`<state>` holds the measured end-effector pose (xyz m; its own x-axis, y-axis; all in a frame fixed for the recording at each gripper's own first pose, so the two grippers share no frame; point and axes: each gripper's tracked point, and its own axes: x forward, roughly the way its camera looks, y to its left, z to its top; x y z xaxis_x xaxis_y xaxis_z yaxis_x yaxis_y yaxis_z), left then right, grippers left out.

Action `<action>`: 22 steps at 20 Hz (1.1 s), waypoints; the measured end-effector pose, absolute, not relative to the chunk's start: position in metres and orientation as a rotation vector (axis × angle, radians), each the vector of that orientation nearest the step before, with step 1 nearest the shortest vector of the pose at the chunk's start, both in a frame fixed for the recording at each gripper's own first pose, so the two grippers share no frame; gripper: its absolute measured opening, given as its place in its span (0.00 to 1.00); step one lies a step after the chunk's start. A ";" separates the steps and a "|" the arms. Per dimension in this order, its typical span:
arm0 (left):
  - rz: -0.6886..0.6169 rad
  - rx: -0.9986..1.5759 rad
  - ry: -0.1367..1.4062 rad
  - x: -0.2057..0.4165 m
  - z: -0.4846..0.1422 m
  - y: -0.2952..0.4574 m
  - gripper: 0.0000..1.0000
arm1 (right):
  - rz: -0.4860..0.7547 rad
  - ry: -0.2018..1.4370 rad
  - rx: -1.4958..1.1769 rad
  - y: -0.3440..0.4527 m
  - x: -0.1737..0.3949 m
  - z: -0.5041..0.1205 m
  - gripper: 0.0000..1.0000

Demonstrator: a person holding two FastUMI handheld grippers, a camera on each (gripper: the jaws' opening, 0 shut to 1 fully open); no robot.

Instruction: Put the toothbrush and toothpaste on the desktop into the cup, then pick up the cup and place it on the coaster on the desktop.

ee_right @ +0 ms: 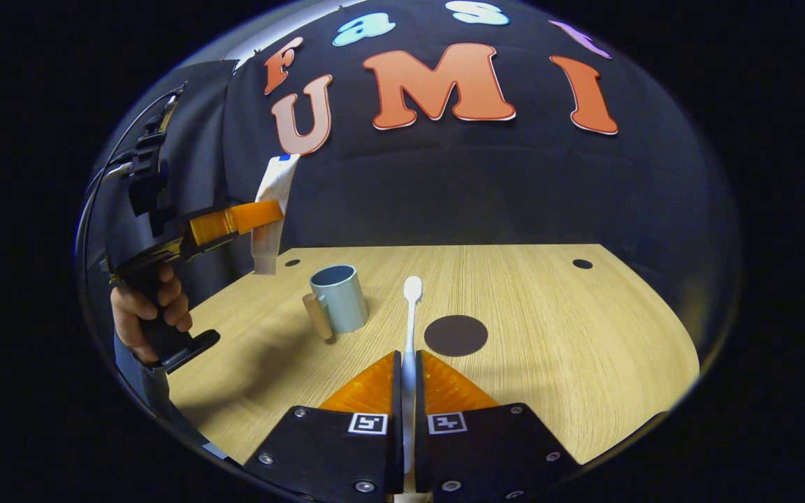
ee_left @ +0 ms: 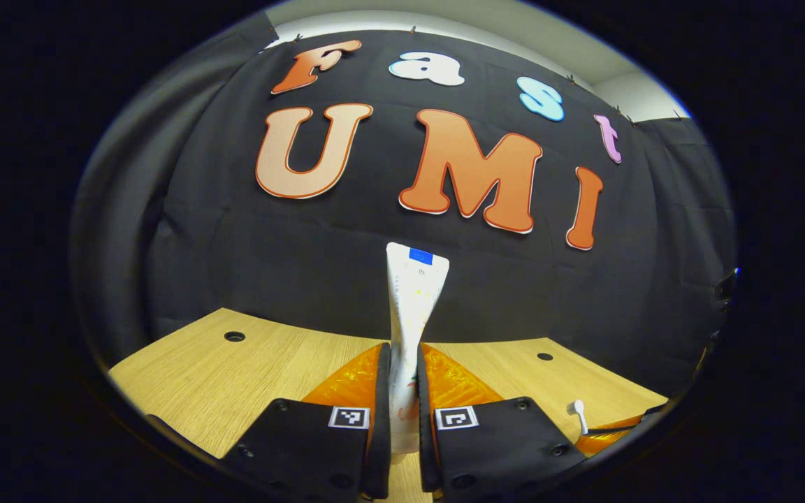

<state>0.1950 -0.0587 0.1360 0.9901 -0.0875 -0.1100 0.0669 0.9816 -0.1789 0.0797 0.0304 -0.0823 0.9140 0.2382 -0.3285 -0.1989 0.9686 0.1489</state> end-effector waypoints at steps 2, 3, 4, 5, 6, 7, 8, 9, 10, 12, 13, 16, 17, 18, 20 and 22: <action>-0.072 -0.177 0.094 0.207 0.137 -0.056 0.21 | 0.217 0.320 0.095 0.023 0.083 -0.076 0.07; -0.070 -0.179 0.083 0.213 0.137 -0.056 0.20 | 0.215 0.305 0.095 0.021 0.086 -0.071 0.07; -0.068 -0.180 0.082 0.218 0.135 -0.055 0.20 | 0.214 0.288 0.098 0.019 0.086 -0.068 0.07; -0.065 -0.187 0.079 0.224 0.132 -0.055 0.20 | 0.213 0.272 0.101 0.016 0.088 -0.063 0.07; -0.072 -0.194 0.081 0.229 0.129 -0.057 0.20 | 0.213 0.255 0.103 0.015 0.090 -0.060 0.07; -0.078 -0.203 0.082 0.234 0.126 -0.059 0.20 | 0.212 0.240 0.102 0.014 0.092 -0.057 0.07; -0.086 -0.208 0.077 0.237 0.121 -0.061 0.20 | 0.213 0.223 0.098 0.013 0.094 -0.053 0.07; -0.088 -0.207 0.074 0.242 0.117 -0.062 0.20 | 0.208 0.208 0.088 0.010 0.095 -0.050 0.07; -0.091 -0.203 0.071 0.247 0.113 -0.065 0.20 | 0.205 0.199 0.075 0.010 0.095 -0.048 0.06; -0.101 -0.202 0.076 0.254 0.104 -0.067 0.20 | 0.200 0.184 0.061 0.008 0.097 -0.047 0.06; -0.107 -0.205 0.078 0.256 0.100 -0.069 0.21 | 0.201 0.178 0.061 0.008 0.098 -0.047 0.07; -0.112 -0.201 0.089 0.262 0.086 -0.071 0.21 | 0.207 0.150 0.064 0.009 0.102 -0.041 0.06; -0.106 -0.204 0.091 0.263 0.081 -0.070 0.21 | 0.207 0.136 0.060 0.010 0.103 -0.039 0.06; -0.106 -0.211 0.097 0.265 0.077 -0.069 0.21 | 0.203 0.123 0.055 0.010 0.105 -0.036 0.06; -0.109 -0.233 0.098 0.266 0.070 -0.063 0.21 | 0.208 0.106 0.063 0.014 0.111 -0.030 0.06; -0.115 -0.260 0.095 0.262 0.065 -0.061 0.21 | 0.217 0.093 0.079 0.021 0.112 -0.026 0.07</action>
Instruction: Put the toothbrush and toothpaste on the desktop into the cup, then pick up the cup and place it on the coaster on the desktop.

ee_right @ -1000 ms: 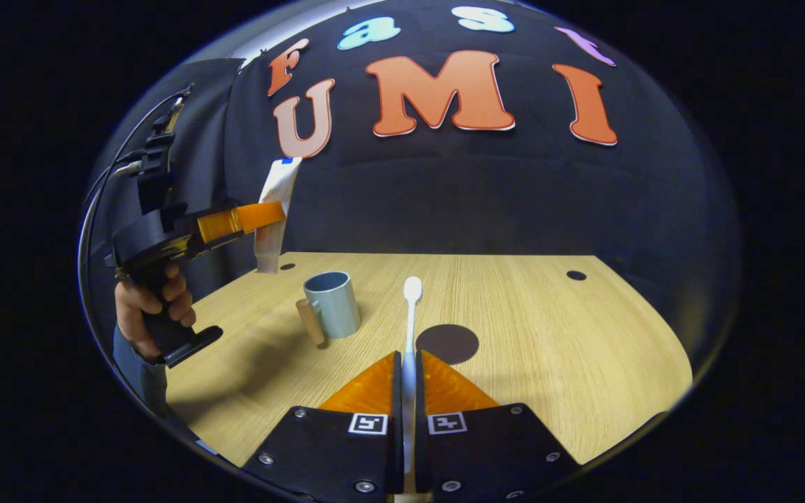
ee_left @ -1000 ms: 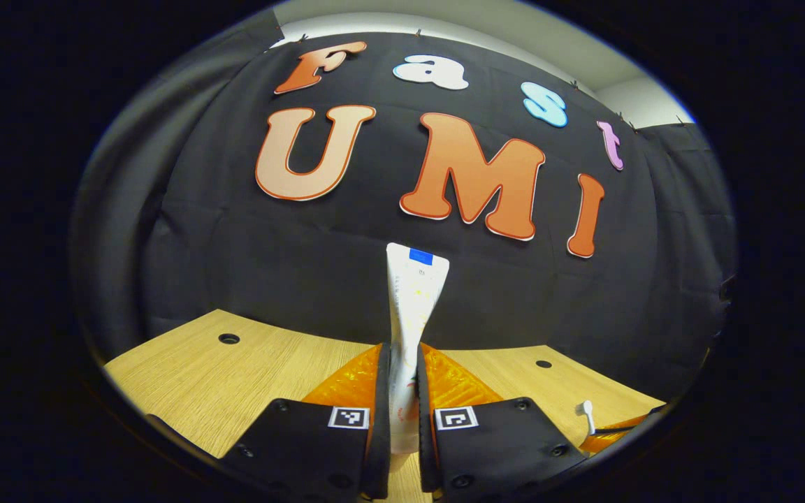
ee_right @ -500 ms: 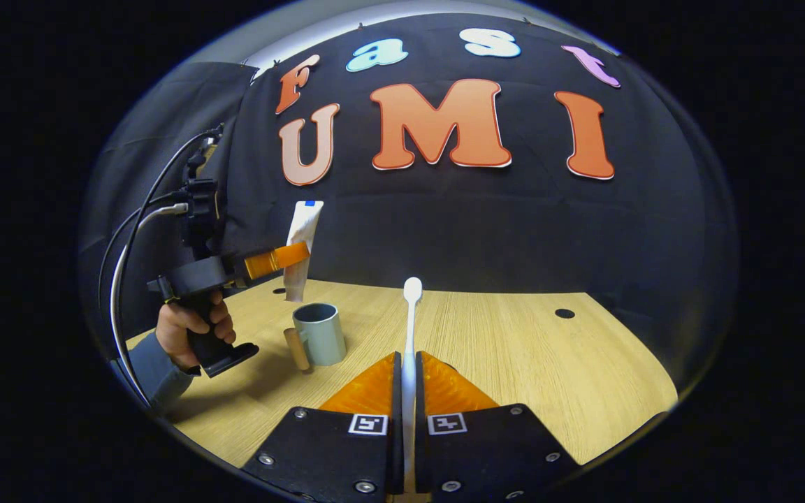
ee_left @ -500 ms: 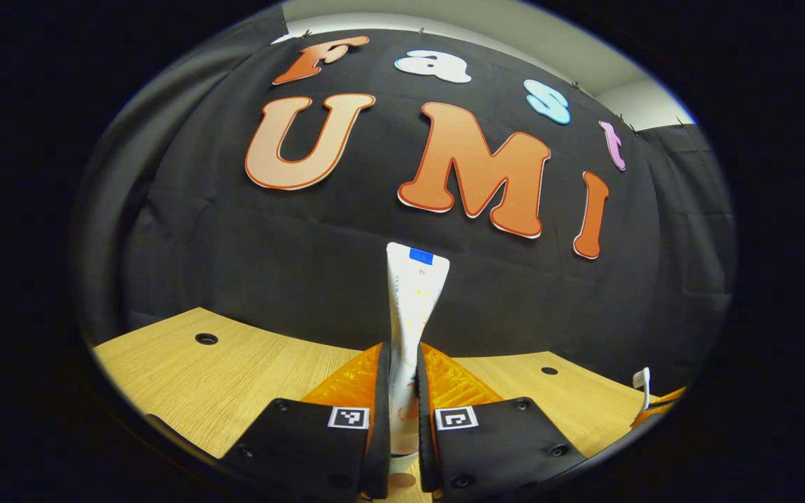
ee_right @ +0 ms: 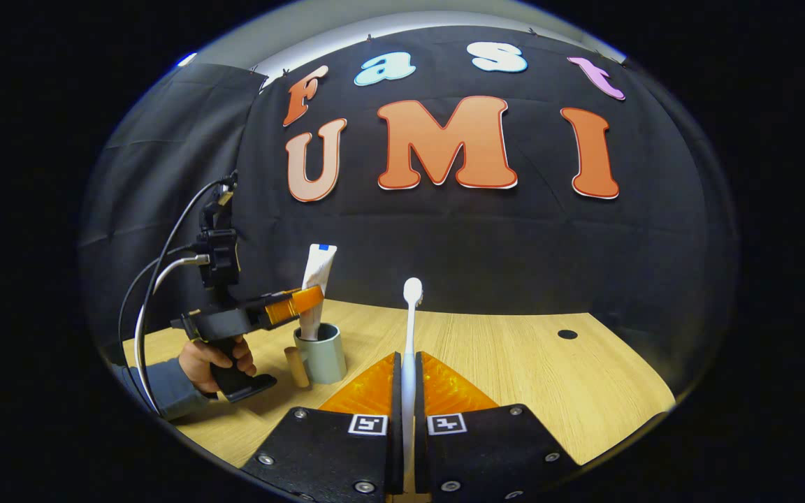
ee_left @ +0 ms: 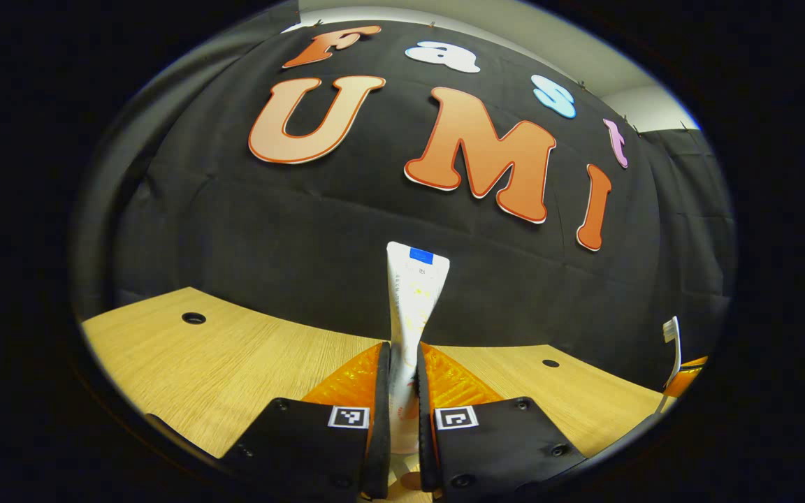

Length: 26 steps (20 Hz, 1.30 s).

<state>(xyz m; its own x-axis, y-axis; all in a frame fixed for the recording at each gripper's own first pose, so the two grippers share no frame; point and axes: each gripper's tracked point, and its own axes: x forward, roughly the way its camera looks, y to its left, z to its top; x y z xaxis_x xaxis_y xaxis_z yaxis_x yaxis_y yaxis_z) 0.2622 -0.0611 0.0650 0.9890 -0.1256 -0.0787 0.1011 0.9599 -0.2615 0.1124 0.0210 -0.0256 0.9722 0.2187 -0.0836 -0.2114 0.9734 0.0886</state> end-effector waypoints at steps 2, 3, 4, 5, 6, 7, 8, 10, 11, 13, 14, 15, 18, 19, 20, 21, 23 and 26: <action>-0.113 -0.270 0.092 0.260 0.059 -0.057 0.20 | 0.218 0.098 0.083 0.024 0.113 -0.028 0.07; -0.113 -0.273 0.093 0.259 0.056 -0.055 0.21 | 0.219 0.097 0.087 0.026 0.112 -0.030 0.07; -0.116 -0.280 0.091 0.259 0.055 -0.056 0.21 | 0.221 0.096 0.092 0.028 0.111 -0.030 0.07; -0.117 -0.284 0.089 0.258 0.054 -0.055 0.21 | 0.223 0.097 0.095 0.031 0.110 -0.032 0.07; -0.114 -0.280 0.097 0.259 0.050 -0.055 0.20 | 0.223 0.097 0.094 0.032 0.109 -0.033 0.07; -0.114 -0.277 0.103 0.258 0.047 -0.057 0.20 | 0.223 0.094 0.091 0.032 0.109 -0.032 0.07; -0.115 -0.270 0.111 0.257 0.045 -0.058 0.22 | 0.220 0.090 0.090 0.031 0.108 -0.032 0.07; -0.107 -0.255 0.113 0.256 0.044 -0.056 0.22 | 0.218 0.089 0.097 0.030 0.106 -0.033 0.07; -0.105 -0.252 0.119 0.253 0.042 -0.057 0.22 | 0.218 0.090 0.101 0.030 0.106 -0.033 0.07; -0.111 -0.250 0.129 0.249 0.040 -0.058 0.25 | 0.214 0.090 0.109 0.030 0.106 -0.034 0.07; -0.114 -0.250 0.140 0.246 0.039 -0.060 0.25 | 0.216 0.091 0.114 0.032 0.105 -0.034 0.06; -0.103 -0.240 0.150 0.244 0.035 -0.058 0.26 | 0.216 0.093 0.119 0.032 0.104 -0.034 0.06; -0.107 -0.234 0.175 0.238 0.031 -0.058 0.26 | 0.224 0.090 0.114 0.038 0.101 -0.034 0.06; -0.101 -0.229 0.188 0.236 0.029 -0.056 0.29 | 0.223 0.088 0.113 0.039 0.100 -0.033 0.07; -0.100 -0.229 0.196 0.235 0.026 -0.056 0.33 | 0.224 0.087 0.115 0.039 0.100 -0.033 0.06; -0.097 -0.231 0.200 0.233 0.023 -0.055 0.33 | 0.227 0.089 0.119 0.041 0.100 -0.033 0.06; -0.105 -0.243 0.222 0.227 0.021 -0.054 0.35 | 0.228 0.087 0.118 0.045 0.101 -0.032 0.06; -0.099 -0.212 0.183 0.223 0.031 -0.048 0.52 | 0.235 0.083 0.119 0.052 0.101 -0.030 0.07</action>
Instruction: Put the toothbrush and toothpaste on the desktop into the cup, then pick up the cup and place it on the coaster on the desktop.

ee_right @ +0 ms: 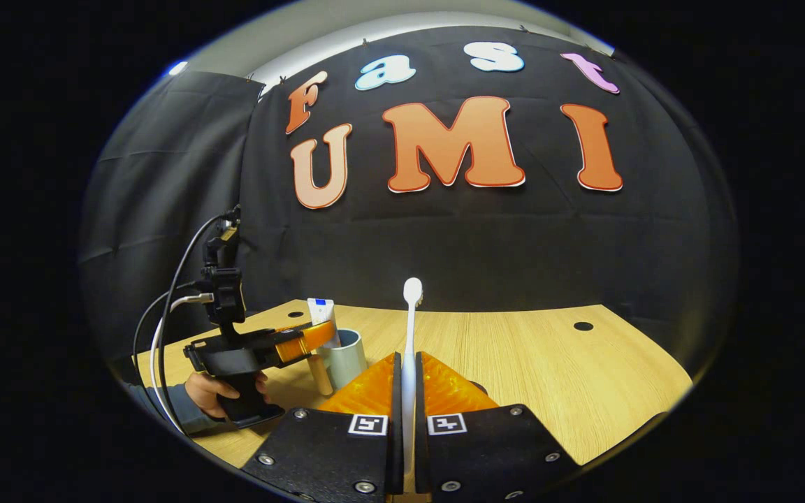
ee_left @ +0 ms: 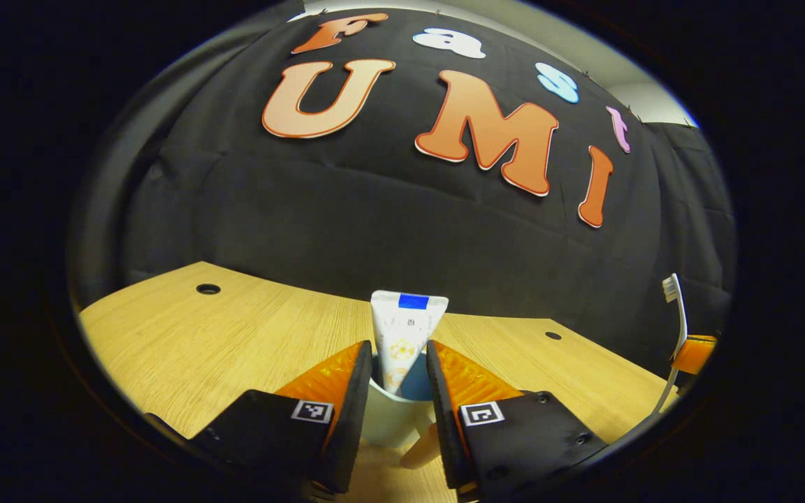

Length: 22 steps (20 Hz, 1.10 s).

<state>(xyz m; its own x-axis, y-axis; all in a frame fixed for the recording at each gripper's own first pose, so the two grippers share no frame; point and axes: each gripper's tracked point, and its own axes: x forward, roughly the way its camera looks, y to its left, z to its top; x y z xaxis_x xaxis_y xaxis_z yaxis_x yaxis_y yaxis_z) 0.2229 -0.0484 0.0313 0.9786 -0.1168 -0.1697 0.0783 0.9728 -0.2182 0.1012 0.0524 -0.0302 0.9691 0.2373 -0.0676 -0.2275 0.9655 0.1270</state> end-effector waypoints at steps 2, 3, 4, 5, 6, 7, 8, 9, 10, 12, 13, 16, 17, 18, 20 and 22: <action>-0.098 -0.185 0.173 0.220 0.035 -0.046 0.58 | 0.242 0.081 0.123 0.058 0.103 -0.029 0.07; -0.097 -0.178 0.172 0.219 0.036 -0.044 0.60 | 0.243 0.077 0.126 0.061 0.104 -0.027 0.07; -0.096 -0.175 0.171 0.216 0.037 -0.042 0.63 | 0.248 0.073 0.129 0.064 0.105 -0.026 0.06; -0.103 -0.179 0.176 0.214 0.037 -0.040 0.63 | 0.255 0.068 0.134 0.068 0.107 -0.024 0.07; -0.114 -0.188 0.178 0.209 0.037 -0.042 0.67 | 0.272 0.061 0.139 0.073 0.107 -0.023 0.06; -0.114 -0.189 0.171 0.205 0.040 -0.040 0.72 | 0.283 0.053 0.145 0.078 0.109 -0.020 0.07; -0.112 -0.185 0.167 0.201 0.043 -0.038 0.77 | 0.290 0.047 0.148 0.081 0.111 -0.019 0.07; -0.110 -0.181 0.162 0.197 0.046 -0.035 0.82 | 0.293 0.039 0.153 0.084 0.115 -0.016 0.06; -0.110 -0.176 0.159 0.192 0.048 -0.032 0.83 | 0.297 0.031 0.161 0.087 0.119 -0.014 0.07; -0.105 -0.159 0.153 0.181 0.055 -0.023 0.92 | 0.317 0.004 0.193 0.097 0.126 -0.006 0.07; -0.100 -0.150 0.148 0.176 0.058 -0.017 0.93 | 0.328 -0.014 0.213 0.102 0.131 -0.002 0.07; -0.095 -0.152 0.129 0.158 0.066 -0.003 0.94 | 0.342 -0.072 0.248 0.118 0.150 0.005 0.06; -0.090 -0.147 0.125 0.153 0.068 0.002 0.95 | 0.351 -0.084 0.264 0.124 0.154 0.004 0.07; -0.081 -0.138 0.119 0.150 0.069 0.009 0.95 | 0.354 -0.099 0.279 0.129 0.157 0.005 0.06; -0.074 -0.131 0.102 0.143 0.074 0.018 0.95 | 0.364 -0.140 0.304 0.138 0.166 0.014 0.06; -0.086 -0.138 0.105 0.135 0.071 0.022 0.96 | 0.392 -0.156 0.354 0.147 0.171 0.018 0.06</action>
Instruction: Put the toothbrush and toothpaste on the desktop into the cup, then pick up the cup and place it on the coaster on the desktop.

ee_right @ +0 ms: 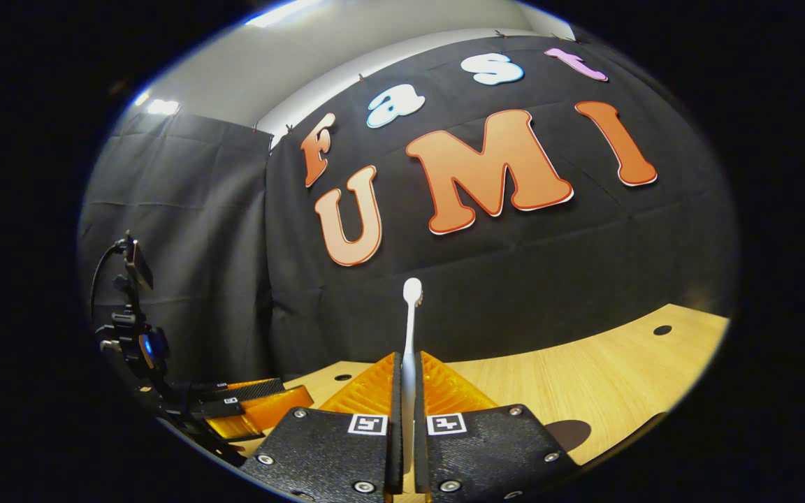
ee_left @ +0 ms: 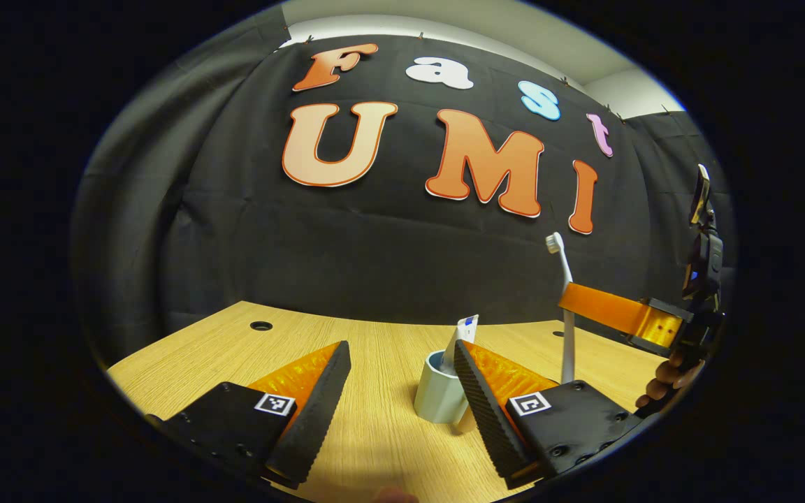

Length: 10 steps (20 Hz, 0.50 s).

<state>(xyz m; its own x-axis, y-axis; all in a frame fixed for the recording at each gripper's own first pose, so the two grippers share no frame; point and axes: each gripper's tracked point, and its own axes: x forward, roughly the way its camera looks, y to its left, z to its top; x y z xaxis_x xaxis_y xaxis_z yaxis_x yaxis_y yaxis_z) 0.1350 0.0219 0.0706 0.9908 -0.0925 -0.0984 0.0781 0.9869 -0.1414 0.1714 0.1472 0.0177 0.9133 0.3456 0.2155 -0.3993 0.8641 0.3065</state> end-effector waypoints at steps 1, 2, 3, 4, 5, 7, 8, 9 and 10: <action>-0.081 -0.136 0.109 0.131 0.069 0.027 0.98 | 0.396 -0.163 0.369 0.150 0.175 0.020 0.06; -0.074 -0.135 0.109 0.127 0.067 0.032 0.99 | 0.397 -0.180 0.378 0.151 0.177 0.024 0.07; -0.072 -0.139 0.111 0.125 0.068 0.035 0.99 | 0.391 -0.208 0.383 0.150 0.180 0.030 0.07; -0.065 -0.144 0.113 0.121 0.067 0.040 0.99 | 0.389 -0.245 0.390 0.149 0.181 0.037 0.07; -0.060 -0.149 0.115 0.119 0.067 0.045 0.98 | 0.383 -0.282 0.401 0.149 0.183 0.044 0.07; -0.047 -0.155 0.113 0.114 0.067 0.055 0.99 | 0.370 -0.360 0.422 0.150 0.189 0.057 0.06; -0.039 -0.154 0.112 0.114 0.068 0.058 0.98 | 0.352 -0.389 0.416 0.151 0.197 0.061 0.06; -0.031 -0.154 0.110 0.112 0.068 0.063 0.99 | 0.340 -0.407 0.406 0.153 0.203 0.062 0.06; -0.025 -0.154 0.107 0.111 0.068 0.067 0.99 | 0.337 -0.415 0.396 0.156 0.208 0.060 0.06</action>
<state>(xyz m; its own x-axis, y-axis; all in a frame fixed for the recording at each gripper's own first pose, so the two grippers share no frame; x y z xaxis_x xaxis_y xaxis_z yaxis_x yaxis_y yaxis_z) 0.1110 0.0668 0.0681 0.9940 -0.0331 -0.1047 0.0166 0.9878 -0.1546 0.2083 0.1559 0.0605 0.8621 0.2337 0.4496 -0.3921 0.8697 0.2999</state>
